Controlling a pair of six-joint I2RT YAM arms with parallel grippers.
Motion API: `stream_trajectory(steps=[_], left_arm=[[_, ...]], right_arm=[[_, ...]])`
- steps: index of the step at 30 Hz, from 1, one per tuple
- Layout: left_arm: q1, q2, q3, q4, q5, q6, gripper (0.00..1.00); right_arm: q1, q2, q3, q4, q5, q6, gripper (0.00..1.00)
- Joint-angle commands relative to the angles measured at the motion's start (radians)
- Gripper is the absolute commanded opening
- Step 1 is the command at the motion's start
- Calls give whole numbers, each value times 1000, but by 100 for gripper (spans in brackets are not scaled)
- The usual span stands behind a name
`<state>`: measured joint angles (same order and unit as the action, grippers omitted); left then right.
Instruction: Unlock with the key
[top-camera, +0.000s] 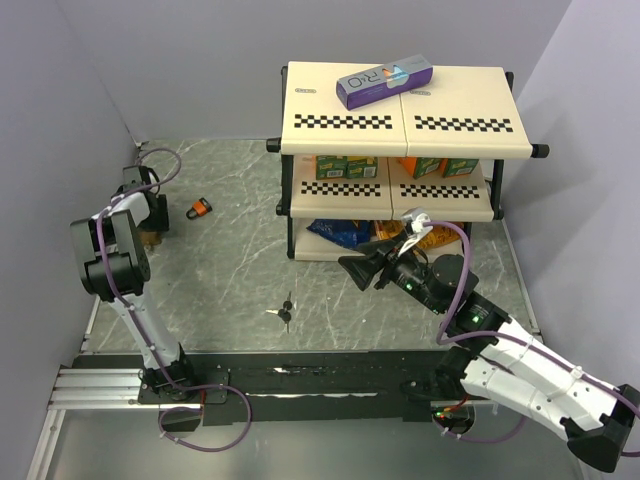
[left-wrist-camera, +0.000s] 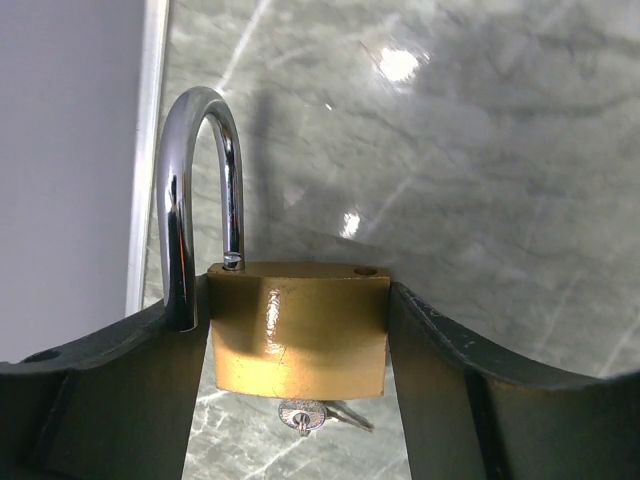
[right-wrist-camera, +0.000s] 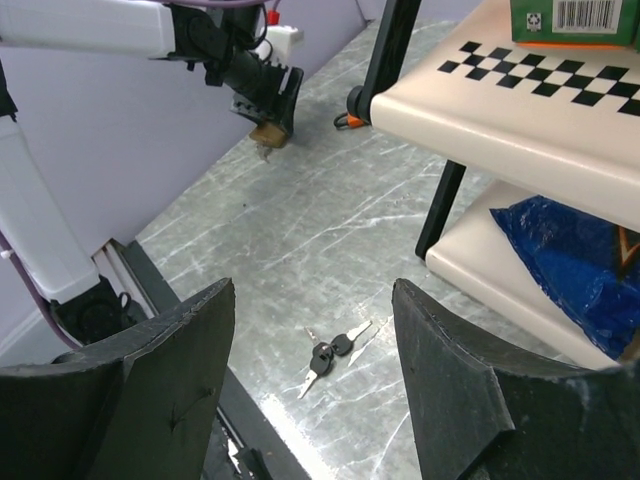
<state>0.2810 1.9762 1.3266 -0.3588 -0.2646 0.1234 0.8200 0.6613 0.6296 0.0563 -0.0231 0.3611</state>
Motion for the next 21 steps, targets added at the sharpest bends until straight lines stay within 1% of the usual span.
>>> stream_trajectory(steps=[1, 4, 5, 10, 11, 17, 21], left_arm=[[12, 110, -20, -98, -67, -33, 53], [14, 113, -13, -97, -67, -42, 60], [14, 115, -12, -98, -70, -45, 67], [15, 110, -13, -92, -68, -54, 71], [15, 104, -15, -89, -68, -54, 80], [15, 81, -15, -85, -70, -65, 91], [15, 47, -23, -60, -79, -77, 93]], right_arm=[[-4, 15, 2, 14, 5, -11, 71], [-5, 15, 2, 16, 8, -14, 71], [-4, 18, 2, 16, 8, -13, 71], [-5, 18, 2, 13, 12, -16, 72], [-5, 20, 2, 13, 12, -16, 72], [-7, 24, 4, 11, 17, -16, 72], [-5, 21, 4, 10, 17, -16, 72]])
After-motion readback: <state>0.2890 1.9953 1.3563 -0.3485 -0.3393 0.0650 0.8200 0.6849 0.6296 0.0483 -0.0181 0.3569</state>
